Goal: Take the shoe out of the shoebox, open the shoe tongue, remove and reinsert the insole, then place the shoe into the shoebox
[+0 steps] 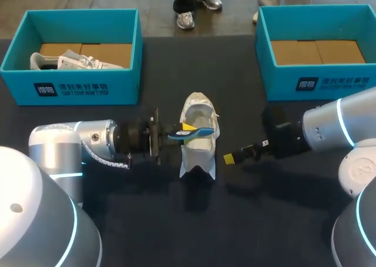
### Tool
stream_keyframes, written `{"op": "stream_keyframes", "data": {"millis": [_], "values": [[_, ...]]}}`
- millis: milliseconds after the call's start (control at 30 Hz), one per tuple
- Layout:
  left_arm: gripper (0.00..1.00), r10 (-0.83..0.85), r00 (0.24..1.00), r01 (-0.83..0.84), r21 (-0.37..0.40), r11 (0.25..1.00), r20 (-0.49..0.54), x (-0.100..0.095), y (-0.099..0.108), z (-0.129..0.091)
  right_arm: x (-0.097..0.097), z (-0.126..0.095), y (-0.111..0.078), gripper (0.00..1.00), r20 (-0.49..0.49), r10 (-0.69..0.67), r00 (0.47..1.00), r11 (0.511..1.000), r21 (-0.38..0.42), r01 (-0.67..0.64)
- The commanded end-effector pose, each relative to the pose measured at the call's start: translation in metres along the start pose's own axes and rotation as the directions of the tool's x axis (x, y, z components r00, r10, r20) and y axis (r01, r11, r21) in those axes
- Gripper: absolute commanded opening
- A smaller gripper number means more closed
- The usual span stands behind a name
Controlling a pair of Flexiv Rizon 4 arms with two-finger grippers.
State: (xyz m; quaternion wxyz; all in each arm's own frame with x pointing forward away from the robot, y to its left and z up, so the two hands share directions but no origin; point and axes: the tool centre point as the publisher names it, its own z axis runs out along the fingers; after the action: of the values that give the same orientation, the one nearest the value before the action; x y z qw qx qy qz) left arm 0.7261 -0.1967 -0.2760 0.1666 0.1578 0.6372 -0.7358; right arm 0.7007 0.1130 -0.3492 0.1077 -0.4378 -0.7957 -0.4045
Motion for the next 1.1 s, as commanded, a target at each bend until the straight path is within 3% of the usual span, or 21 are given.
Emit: {"op": "stream_keyframes", "data": {"millis": [33,1100], "values": [[0.0,0.002,1.0,-0.002,0.019,1.0,0.001,0.0,0.008,0.004,-0.002,0.004,-0.001,1.0,-0.007,0.0,1.0,1.0,0.002,0.0],[0.0,0.015,1.0,-0.015,0.013,1.0,0.004,0.002,0.035,0.003,-0.008,0.017,-0.006,1.0,-0.028,-0.021,0.999,1.0,0.023,0.021]]}}
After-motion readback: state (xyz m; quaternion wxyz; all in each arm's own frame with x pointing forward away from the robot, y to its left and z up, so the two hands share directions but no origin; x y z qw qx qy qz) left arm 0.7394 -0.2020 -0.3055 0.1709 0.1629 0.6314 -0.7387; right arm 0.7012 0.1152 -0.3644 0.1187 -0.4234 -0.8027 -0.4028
